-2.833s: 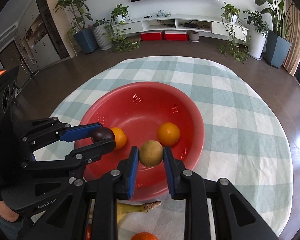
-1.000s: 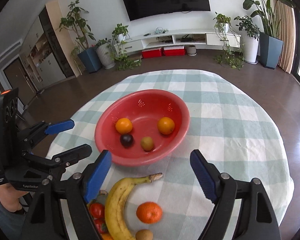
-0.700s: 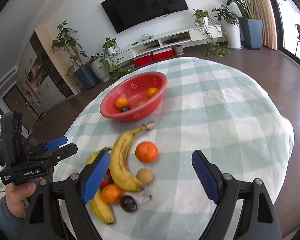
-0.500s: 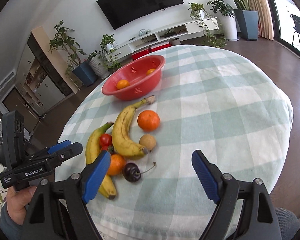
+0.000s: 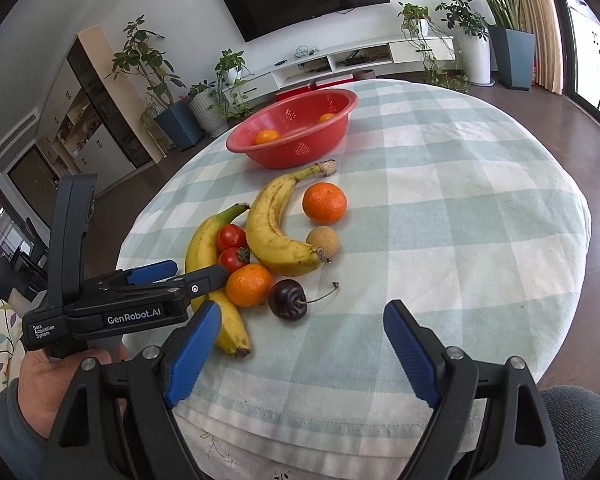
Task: Organize fruits
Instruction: 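Withdraw both tools from the bowl back over the remaining fruit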
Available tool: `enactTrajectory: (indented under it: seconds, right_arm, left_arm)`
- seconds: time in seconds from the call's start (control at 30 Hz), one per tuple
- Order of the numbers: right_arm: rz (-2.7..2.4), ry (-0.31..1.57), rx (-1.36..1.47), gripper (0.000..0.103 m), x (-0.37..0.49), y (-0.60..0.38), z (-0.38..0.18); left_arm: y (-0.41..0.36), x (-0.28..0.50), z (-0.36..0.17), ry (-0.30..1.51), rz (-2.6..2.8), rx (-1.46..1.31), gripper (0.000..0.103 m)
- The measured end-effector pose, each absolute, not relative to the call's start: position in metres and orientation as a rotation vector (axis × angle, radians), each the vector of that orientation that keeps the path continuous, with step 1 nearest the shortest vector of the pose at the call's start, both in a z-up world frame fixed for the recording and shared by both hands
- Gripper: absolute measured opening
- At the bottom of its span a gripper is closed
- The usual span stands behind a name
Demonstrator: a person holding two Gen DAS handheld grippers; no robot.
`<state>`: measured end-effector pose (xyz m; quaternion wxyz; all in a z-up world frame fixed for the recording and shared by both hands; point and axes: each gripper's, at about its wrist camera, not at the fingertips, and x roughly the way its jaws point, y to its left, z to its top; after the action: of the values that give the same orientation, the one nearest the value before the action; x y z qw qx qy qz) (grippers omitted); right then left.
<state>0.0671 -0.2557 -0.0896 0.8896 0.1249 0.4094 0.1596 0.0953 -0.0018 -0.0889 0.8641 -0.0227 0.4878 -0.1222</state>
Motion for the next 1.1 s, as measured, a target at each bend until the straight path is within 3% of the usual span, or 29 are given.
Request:
enactTrajectory:
  seconds: [0.17, 1.1]
  right_arm:
    - [0.358, 0.891, 0.245, 0.086, 0.064, -0.246, -0.095]
    - [0.670, 0.955, 0.289, 0.086, 0.066, -0.174, -0.112]
  left_arm:
    - [0.005, 0.099, -0.090, 1.035, -0.264, -0.042, 0.102]
    - [0.010, 0.104, -0.090, 1.090, -0.299, -0.035, 0.100]
